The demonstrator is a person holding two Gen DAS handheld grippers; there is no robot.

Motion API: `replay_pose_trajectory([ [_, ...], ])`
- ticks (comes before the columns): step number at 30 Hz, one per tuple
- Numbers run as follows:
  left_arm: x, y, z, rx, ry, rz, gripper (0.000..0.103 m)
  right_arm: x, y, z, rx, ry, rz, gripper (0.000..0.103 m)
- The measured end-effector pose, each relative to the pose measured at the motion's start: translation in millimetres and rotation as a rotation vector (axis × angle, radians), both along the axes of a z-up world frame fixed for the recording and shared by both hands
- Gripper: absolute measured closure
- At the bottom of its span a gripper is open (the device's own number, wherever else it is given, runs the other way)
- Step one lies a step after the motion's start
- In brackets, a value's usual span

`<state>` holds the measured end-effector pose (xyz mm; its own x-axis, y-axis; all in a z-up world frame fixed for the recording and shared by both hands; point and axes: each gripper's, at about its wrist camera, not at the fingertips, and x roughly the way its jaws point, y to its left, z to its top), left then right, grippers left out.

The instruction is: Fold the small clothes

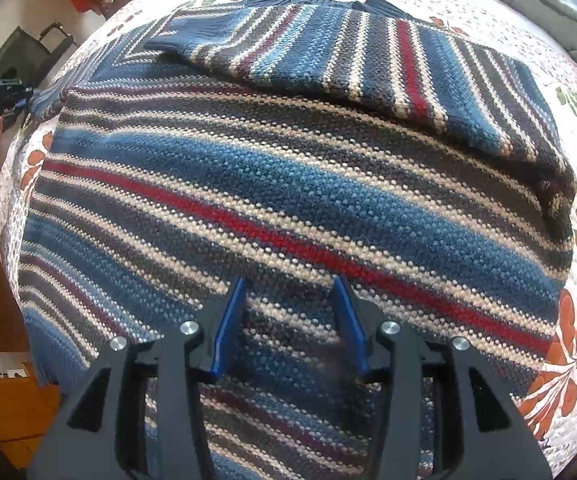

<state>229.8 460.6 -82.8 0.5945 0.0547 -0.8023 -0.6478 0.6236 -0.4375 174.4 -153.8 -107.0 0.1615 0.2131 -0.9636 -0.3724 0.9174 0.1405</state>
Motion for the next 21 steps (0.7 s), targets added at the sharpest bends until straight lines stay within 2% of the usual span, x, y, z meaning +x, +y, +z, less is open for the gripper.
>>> replay_pose_trajectory([
  [4, 25.8, -66.2, 31.9, 0.123, -0.041, -0.183, 0.090, -9.1, -7.2, 2.1, 0.015, 0.000, -0.006, 0.057],
  [6, 41.2, -115.8, 42.6, 0.168, -0.055, -0.327, 0.090, -11.7, -12.8, 3.1, 0.032, 0.004, -0.016, 0.056],
  [8, 49.5, -160.5, 48.3, 0.188, -0.064, -0.464, 0.090, -13.5, -18.5, 4.1, 0.048, 0.008, -0.026, 0.056],
  [10, 55.4, -209.6, 46.7, 0.168, -0.057, -0.625, 0.089, -15.1, -23.4, 4.9, 0.059, 0.012, -0.032, 0.056],
  [11, 55.5, -228.0, 44.7, 0.158, -0.054, -0.683, 0.084, -16.3, -26.3, 5.4, 0.062, 0.014, -0.034, 0.056],
  [12, 54.8, -249.6, 43.6, 0.148, -0.046, -0.751, 0.067, -17.3, -28.6, 6.1, 0.064, 0.015, -0.033, 0.056],
  [13, 52.2, -267.5, 42.6, 0.136, -0.043, -0.818, 0.042, -18.2, -30.6, 6.4, 0.067, 0.016, -0.033, 0.056],
  [14, 46.6, -286.8, 43.6, 0.115, -0.064, -0.892, 0.034, -19.9, -33.2, 6.5, 0.071, 0.018, -0.034, 0.056],
  [15, 39.9, -301.5, 46.7, 0.101, -0.090, -0.947, 0.029, -21.4, -35.1, 6.8, 0.073, 0.020, -0.035, 0.056],
  [18, 21.2, -321.9, 58.5, 0.059, -0.147, -1.052, 0.026, -24.6, -40.3, 7.5, 0.076, 0.023, -0.034, 0.056],
  [19, 16.9, -322.0, 63.2, 0.066, -0.159, -1.056, 0.021, -25.0, -41.8, 7.9, 0.076, 0.025, -0.034, 0.056],
  [21, 12.4, -314.2, 70.3, 0.103, -0.161, -1.029, 0.019, -25.6, -42.5, 9.5, 0.073, 0.030, -0.038, 0.056],
])
